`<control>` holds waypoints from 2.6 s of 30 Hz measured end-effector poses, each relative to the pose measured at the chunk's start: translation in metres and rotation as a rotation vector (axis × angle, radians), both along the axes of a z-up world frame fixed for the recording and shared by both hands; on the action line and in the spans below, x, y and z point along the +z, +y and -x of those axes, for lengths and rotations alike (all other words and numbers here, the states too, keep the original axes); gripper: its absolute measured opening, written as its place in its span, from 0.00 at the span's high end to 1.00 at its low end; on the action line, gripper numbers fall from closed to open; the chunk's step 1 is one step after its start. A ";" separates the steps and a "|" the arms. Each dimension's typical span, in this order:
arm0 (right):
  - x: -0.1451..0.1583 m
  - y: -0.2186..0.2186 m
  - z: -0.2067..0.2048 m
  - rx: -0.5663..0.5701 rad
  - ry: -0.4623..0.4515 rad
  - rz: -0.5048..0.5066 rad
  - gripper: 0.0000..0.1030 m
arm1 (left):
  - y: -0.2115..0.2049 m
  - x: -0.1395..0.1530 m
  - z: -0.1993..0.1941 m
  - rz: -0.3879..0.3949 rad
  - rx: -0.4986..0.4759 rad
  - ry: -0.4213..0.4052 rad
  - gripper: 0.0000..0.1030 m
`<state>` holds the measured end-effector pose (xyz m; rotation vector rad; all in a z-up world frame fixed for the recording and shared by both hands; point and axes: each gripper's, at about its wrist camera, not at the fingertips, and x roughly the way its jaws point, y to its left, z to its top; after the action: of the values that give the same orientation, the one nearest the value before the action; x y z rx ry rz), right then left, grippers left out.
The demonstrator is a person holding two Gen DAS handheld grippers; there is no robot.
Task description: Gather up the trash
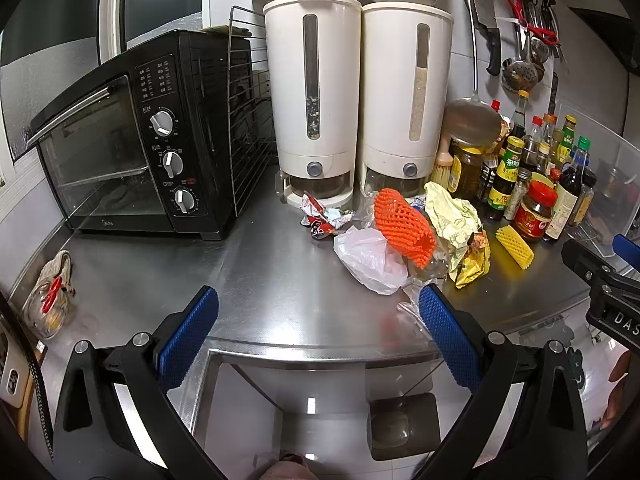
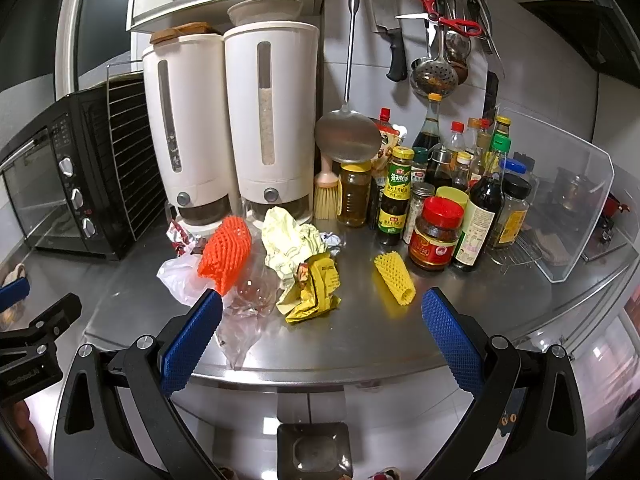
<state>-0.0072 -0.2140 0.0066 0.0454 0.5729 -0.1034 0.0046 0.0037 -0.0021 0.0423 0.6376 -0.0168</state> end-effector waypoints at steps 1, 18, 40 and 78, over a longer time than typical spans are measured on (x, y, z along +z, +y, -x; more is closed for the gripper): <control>0.000 0.000 0.000 0.002 0.002 0.002 0.02 | 0.000 0.000 0.000 0.001 -0.001 0.000 0.08; 0.008 -0.002 0.001 0.010 0.005 0.013 0.02 | -0.004 0.001 0.002 -0.004 0.001 -0.004 0.08; 0.005 0.003 -0.001 0.018 0.008 0.019 0.02 | -0.001 0.005 0.004 -0.004 0.010 -0.016 0.08; -0.019 -0.037 -0.152 0.125 0.152 -0.118 0.02 | -0.042 -0.020 -0.125 -0.010 -0.036 0.108 0.08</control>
<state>0.1452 -0.2507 -0.0125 0.1173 0.7318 0.0492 0.1295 -0.0384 -0.0217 0.0629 0.7447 -0.0508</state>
